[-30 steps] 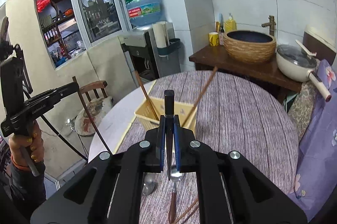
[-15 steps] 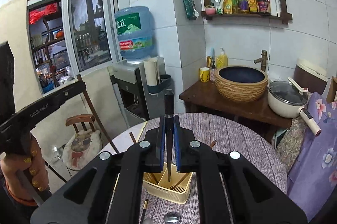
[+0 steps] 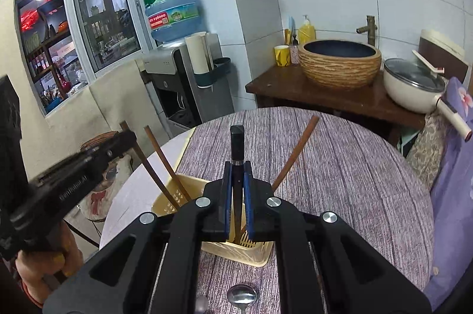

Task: Organize utensils
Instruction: 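Lower both chopsticks into the holder and open both grippers, then move both grippers back toward the spoons and chopsticks on the cloth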

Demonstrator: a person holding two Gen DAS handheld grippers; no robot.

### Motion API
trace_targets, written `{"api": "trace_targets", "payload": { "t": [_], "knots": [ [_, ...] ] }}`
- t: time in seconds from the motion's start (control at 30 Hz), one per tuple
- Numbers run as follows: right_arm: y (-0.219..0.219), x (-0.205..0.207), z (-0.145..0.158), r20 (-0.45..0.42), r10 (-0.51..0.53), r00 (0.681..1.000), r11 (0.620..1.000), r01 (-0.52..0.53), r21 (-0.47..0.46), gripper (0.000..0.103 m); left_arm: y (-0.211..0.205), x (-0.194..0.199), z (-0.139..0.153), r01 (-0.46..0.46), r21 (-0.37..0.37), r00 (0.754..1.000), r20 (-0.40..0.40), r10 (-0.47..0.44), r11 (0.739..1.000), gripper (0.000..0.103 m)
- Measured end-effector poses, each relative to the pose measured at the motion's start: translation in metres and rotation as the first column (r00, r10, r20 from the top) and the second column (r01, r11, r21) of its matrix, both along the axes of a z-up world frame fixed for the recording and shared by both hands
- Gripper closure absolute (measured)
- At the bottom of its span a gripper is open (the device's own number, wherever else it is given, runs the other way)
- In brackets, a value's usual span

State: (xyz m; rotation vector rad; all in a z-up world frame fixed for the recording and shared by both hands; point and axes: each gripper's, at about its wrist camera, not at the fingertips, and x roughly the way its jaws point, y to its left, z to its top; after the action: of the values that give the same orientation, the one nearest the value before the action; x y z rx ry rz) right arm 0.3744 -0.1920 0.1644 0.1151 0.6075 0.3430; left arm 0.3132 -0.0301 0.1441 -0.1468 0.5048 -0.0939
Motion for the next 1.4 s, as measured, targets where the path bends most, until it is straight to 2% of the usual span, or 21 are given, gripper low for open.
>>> {"api": "trace_targets", "payload": {
  "t": [0.23, 0.27, 0.3, 0.33, 0.37, 0.4, 0.47, 0.53, 0.6, 0.67, 0.77, 1.0, 1.03, 1.1, 1.27, 1.4],
  "knots": [
    [-0.006, 0.001, -0.014, 0.012, -0.017, 1.0, 1.0, 0.017, 0.009, 0.094, -0.006, -0.002, -0.012, 0.032, 0.03, 0.999, -0.005, -0.032, 0.999, 0.094],
    [-0.007, 0.0, -0.014, 0.018, -0.019, 1.0, 1.0, 0.019, 0.007, 0.092, -0.006, -0.004, -0.013, 0.044, 0.031, 0.999, -0.012, -0.044, 0.999, 0.086],
    [-0.008, -0.002, -0.013, 0.032, -0.021, 0.999, 1.0, 0.021, 0.004, 0.083, -0.007, -0.006, -0.013, 0.044, 0.031, 0.999, -0.009, -0.044, 0.999, 0.068],
    [-0.008, -0.006, -0.012, 0.049, -0.023, 0.999, 1.0, 0.023, 0.0, 0.074, -0.005, -0.011, -0.012, 0.038, 0.029, 0.999, 0.004, -0.038, 0.999, 0.055],
    [-0.008, -0.01, -0.011, 0.07, -0.028, 0.997, 1.0, 0.028, -0.009, 0.047, -0.003, -0.017, -0.011, 0.029, 0.025, 0.999, 0.027, -0.029, 0.999, 0.039],
    [-0.008, -0.015, -0.01, 0.086, -0.033, 0.996, 0.999, 0.034, -0.015, 0.033, -0.002, -0.022, -0.011, 0.024, 0.022, 0.999, 0.045, -0.025, 0.999, 0.038],
    [-0.01, -0.026, -0.01, 0.129, -0.045, 0.991, 0.998, 0.051, -0.039, 0.033, -0.001, -0.031, -0.012, 0.032, 0.027, 0.998, 0.053, -0.033, 0.999, 0.038],
    [-0.012, -0.033, -0.013, 0.134, -0.047, 0.99, 0.997, 0.055, -0.057, 0.032, 0.002, -0.042, -0.016, 0.045, 0.023, 0.998, 0.05, -0.046, 0.999, 0.036],
    [-0.017, -0.04, -0.018, 0.127, -0.056, 0.99, 0.996, 0.064, -0.056, 0.027, 0.006, -0.053, -0.022, 0.054, 0.011, 0.997, 0.047, -0.054, 0.998, 0.027],
    [-0.024, -0.05, -0.025, 0.131, -0.085, 0.988, 0.994, 0.093, -0.059, 0.023, 0.011, -0.064, -0.029, 0.058, 0.003, 0.997, 0.046, -0.058, 0.998, 0.025],
    [-0.031, -0.063, -0.039, 0.104, -0.105, 0.989, 0.992, 0.112, -0.066, 0.022, 0.016, -0.078, -0.043, 0.078, 0.007, 0.997, 0.025, -0.078, 0.997, 0.018],
    [-0.04, -0.105, -0.091, 0.021, -0.14, 0.99, 0.982, 0.142, -0.128, 0.022, 0.029, -0.1, -0.095, 0.107, 0.038, 0.99, -0.097, -0.103, 0.994, 0.017],
    [-0.041, -0.111, -0.1, 0.007, -0.147, 0.989, 0.979, 0.146, -0.145, 0.022, 0.029, -0.101, -0.106, 0.117, 0.046, 0.986, -0.128, -0.111, 0.992, 0.019],
    [-0.042, -0.122, -0.115, -0.009, -0.16, 0.987, 0.973, 0.156, -0.17, 0.022, 0.028, -0.105, -0.122, 0.136, 0.054, 0.977, -0.171, -0.125, 0.989, 0.029],
    [-0.045, -0.144, -0.145, -0.044, -0.192, 0.98, 0.963, 0.179, -0.201, 0.022, 0.015, -0.113, -0.148, 0.201, 0.075, 0.956, -0.233, -0.179, 0.977, 0.032],
    [-0.045, -0.152, -0.158, -0.073, -0.184, 0.98, 0.968, 0.168, -0.188, 0.023, 0.011, -0.114, -0.16, 0.215, 0.067, 0.945, -0.266, -0.19, 0.974, 0.043]
  ]
}}
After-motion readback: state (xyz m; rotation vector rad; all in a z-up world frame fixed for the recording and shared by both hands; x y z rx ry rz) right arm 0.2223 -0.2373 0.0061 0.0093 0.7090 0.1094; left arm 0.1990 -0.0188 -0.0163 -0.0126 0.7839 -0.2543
